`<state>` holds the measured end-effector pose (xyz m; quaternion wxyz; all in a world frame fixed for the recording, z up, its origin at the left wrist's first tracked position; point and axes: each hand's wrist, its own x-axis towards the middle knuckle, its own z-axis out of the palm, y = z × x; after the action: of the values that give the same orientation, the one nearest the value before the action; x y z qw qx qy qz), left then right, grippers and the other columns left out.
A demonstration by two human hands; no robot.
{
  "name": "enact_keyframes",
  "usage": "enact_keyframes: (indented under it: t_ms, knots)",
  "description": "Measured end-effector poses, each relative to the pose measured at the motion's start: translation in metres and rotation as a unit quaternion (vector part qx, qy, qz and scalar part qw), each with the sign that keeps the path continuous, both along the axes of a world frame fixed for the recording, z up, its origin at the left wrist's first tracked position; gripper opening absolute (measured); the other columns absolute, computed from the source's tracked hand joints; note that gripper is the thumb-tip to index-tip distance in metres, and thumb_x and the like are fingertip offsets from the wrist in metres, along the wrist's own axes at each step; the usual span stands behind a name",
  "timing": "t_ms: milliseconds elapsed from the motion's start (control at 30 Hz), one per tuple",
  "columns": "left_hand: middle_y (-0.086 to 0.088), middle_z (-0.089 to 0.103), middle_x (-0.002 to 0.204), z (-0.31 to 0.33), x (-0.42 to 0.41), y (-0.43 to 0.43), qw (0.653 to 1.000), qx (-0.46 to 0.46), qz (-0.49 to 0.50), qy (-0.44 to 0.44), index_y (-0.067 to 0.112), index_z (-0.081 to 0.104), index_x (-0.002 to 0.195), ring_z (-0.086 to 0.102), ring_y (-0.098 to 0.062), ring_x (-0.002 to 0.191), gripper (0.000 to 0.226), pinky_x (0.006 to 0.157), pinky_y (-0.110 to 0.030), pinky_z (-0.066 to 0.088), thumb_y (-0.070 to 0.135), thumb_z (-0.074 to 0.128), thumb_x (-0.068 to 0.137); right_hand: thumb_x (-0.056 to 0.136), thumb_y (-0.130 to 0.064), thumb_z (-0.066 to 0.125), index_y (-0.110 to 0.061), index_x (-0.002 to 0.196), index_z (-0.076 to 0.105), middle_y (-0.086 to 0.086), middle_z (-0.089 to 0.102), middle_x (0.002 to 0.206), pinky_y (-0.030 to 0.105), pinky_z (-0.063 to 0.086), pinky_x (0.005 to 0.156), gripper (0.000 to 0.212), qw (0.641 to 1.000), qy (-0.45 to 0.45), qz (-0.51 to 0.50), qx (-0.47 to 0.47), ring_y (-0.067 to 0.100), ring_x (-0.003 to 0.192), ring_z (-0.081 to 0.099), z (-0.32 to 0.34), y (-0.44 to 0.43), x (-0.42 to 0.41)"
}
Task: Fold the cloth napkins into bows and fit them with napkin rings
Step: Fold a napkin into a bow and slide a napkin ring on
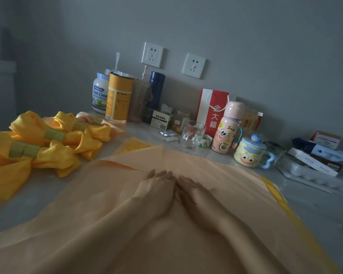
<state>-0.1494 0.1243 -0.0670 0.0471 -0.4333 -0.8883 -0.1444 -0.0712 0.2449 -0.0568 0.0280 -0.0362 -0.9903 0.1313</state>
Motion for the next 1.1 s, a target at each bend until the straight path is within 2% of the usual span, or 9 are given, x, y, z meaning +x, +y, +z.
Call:
enact_keyframes:
  t_ms: [100, 200, 333, 433, 667, 800, 867, 967, 1100]
  knots:
    - [0.003, 0.008, 0.158, 0.001, -0.002, -0.002, 0.999, -0.03, 0.007, -0.019, 0.018, 0.02, 0.148, 0.008, -0.01, 0.145, 0.047, 0.115, -0.029, 0.004, 0.031, 0.022, 0.103, 0.101, -0.04, 0.02, -0.024, 0.151, 0.008, -0.005, -0.002, 0.159, 0.028, -0.003, 0.115, 0.053, 0.995, -0.086, -0.031, 0.042, 0.009, 0.145, -0.004, 0.0, 0.007, 0.0]
    - [0.001, 0.003, 0.159, 0.002, -0.003, -0.004, 0.999, -0.046, 0.007, -0.024, 0.015, 0.013, 0.15, 0.005, -0.011, 0.145, 0.051, 0.117, -0.031, 0.003, 0.034, 0.018, 0.103, 0.102, -0.041, 0.018, -0.026, 0.15, 0.008, -0.006, -0.006, 0.158, 0.03, -0.003, 0.115, 0.052, 0.991, -0.1, -0.069, 0.048, 0.01, 0.145, -0.006, 0.001, 0.017, 0.001]
    - [-0.002, 0.027, 0.152, 0.005, -0.005, -0.004, 0.999, 0.008, 0.013, -0.041, 0.016, 0.035, 0.14, 0.021, -0.015, 0.142, 0.043, 0.115, -0.029, 0.013, 0.031, 0.031, 0.1, 0.101, -0.022, 0.033, -0.019, 0.143, 0.036, -0.002, 0.027, 0.154, 0.033, 0.013, 0.117, 0.042, 0.994, 0.016, -0.11, -0.004, 0.011, 0.142, 0.022, -0.001, 0.031, 0.007]
    - [0.0, 0.05, 0.132, 0.011, -0.004, -0.002, 0.997, 0.059, 0.027, -0.031, 0.019, 0.047, 0.127, 0.041, -0.02, 0.126, 0.035, 0.105, -0.029, 0.027, 0.026, 0.045, 0.092, 0.089, -0.008, 0.049, -0.016, 0.126, 0.057, 0.002, 0.056, 0.131, 0.027, 0.035, 0.104, 0.039, 0.982, 0.107, -0.136, -0.071, 0.016, 0.122, 0.05, 0.002, 0.031, 0.013]
    - [0.007, 0.057, 0.103, 0.019, 0.003, -0.006, 0.993, 0.119, 0.011, -0.011, 0.025, 0.049, 0.095, 0.052, -0.018, 0.103, 0.012, 0.086, -0.03, 0.032, 0.025, 0.055, 0.084, 0.074, -0.007, 0.057, -0.03, 0.081, 0.06, -0.013, 0.055, 0.087, 0.032, 0.041, 0.089, 0.024, 0.976, 0.173, -0.125, -0.043, 0.012, 0.093, 0.054, 0.007, 0.018, 0.011]
    - [0.007, 0.058, 0.091, 0.034, 0.0, -0.009, 0.986, 0.129, 0.03, -0.105, 0.019, 0.06, 0.086, 0.054, -0.016, 0.091, 0.032, 0.081, -0.031, 0.036, 0.05, 0.051, 0.089, 0.067, -0.002, 0.055, -0.03, 0.064, 0.042, -0.01, 0.047, 0.076, 0.027, 0.039, 0.068, 0.031, 0.977, 0.189, -0.093, -0.02, 0.016, 0.077, 0.048, 0.006, 0.016, 0.014]
    - [0.001, 0.061, 0.093, 0.036, -0.002, -0.01, 0.986, 0.12, 0.044, -0.111, 0.014, 0.065, 0.086, 0.056, -0.021, 0.096, 0.038, 0.086, -0.033, 0.038, 0.044, 0.044, 0.095, 0.064, 0.003, 0.051, -0.032, 0.064, 0.037, -0.012, 0.041, 0.076, 0.018, 0.033, 0.063, 0.037, 0.982, 0.175, -0.062, 0.022, 0.014, 0.078, 0.043, 0.007, 0.015, 0.014]
    - [0.002, 0.059, 0.103, 0.029, -0.006, -0.013, 0.988, 0.093, 0.054, -0.115, 0.019, 0.063, 0.092, 0.054, -0.021, 0.103, 0.02, 0.091, -0.032, 0.04, 0.038, 0.054, 0.09, 0.063, -0.002, 0.044, -0.026, 0.07, 0.042, -0.013, 0.038, 0.081, 0.014, 0.03, 0.067, 0.026, 0.987, 0.152, -0.027, 0.056, 0.013, 0.081, 0.039, 0.011, 0.015, 0.015]
    - [0.001, 0.05, 0.122, 0.023, -0.008, -0.014, 0.994, 0.04, 0.037, -0.099, 0.026, 0.055, 0.119, 0.042, -0.019, 0.118, 0.03, 0.099, -0.035, 0.034, 0.031, 0.05, 0.09, 0.062, -0.007, 0.038, -0.03, 0.063, 0.046, -0.01, 0.049, 0.081, 0.029, 0.042, 0.074, 0.024, 0.993, 0.112, -0.043, 0.003, 0.018, 0.085, 0.05, 0.01, 0.014, 0.018]
